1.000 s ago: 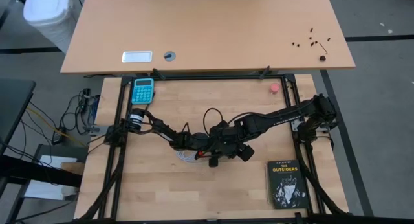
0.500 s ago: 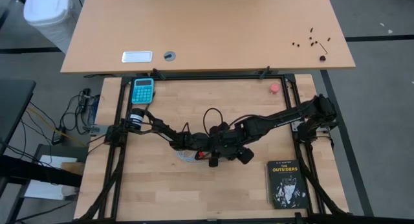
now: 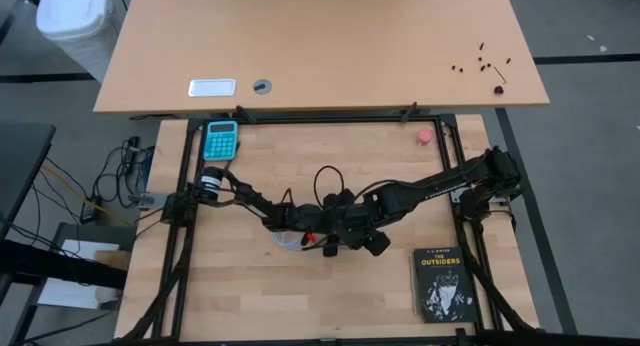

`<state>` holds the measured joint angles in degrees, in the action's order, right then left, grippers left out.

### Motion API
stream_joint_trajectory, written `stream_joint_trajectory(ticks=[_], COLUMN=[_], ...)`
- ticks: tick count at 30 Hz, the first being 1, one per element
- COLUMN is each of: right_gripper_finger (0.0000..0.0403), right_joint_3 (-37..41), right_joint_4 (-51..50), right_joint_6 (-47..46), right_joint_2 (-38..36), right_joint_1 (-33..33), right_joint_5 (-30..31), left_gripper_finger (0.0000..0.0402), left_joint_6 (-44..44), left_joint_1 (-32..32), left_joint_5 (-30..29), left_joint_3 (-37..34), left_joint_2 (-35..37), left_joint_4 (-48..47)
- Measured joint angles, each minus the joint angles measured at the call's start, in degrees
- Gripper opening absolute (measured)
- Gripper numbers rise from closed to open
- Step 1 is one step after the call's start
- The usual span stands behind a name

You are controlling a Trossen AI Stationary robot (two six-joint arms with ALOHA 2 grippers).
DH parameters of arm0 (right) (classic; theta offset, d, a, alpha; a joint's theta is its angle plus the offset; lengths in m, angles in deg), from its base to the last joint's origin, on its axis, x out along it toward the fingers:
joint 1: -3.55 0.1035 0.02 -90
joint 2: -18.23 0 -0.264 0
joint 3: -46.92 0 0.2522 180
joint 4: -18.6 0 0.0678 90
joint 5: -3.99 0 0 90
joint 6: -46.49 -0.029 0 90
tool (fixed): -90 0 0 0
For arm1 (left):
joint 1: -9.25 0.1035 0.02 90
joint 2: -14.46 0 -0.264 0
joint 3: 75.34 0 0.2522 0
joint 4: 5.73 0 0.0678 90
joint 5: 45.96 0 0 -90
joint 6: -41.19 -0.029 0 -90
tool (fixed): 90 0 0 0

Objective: Screw lightbulb
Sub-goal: Insert the lightbulb into the lamp

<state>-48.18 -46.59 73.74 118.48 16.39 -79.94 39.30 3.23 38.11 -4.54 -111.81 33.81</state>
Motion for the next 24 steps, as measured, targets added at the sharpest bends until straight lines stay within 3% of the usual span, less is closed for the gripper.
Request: stream_joint_trajectory(ticks=[5,15,24], right_gripper_finger=[0.0359,0.0297,0.0291], right_joint_3=[-0.1,-0.1,-0.8], right_joint_4=[0.1,0.0,-1.2], right_joint_6=[-0.2,0.4,0.8], right_joint_2=[2.0,3.2,3.1], right_joint_1=[0.0,-0.2,-0.2], right_joint_5=[1.7,3.4,3.3], left_gripper_finger=[0.0195,0.0195,0.0195], left_joint_6=[0.7,0.5,0.3], left_joint_1=[0.0,0.0,0.0], left_joint_5=[0.0,-0.1,0.2], left_joint_3=[-0.1,0.0,0.1], left_joint_2=[0.0,0.0,0.0], left_joint_4=[0.1,0.0,-0.1])
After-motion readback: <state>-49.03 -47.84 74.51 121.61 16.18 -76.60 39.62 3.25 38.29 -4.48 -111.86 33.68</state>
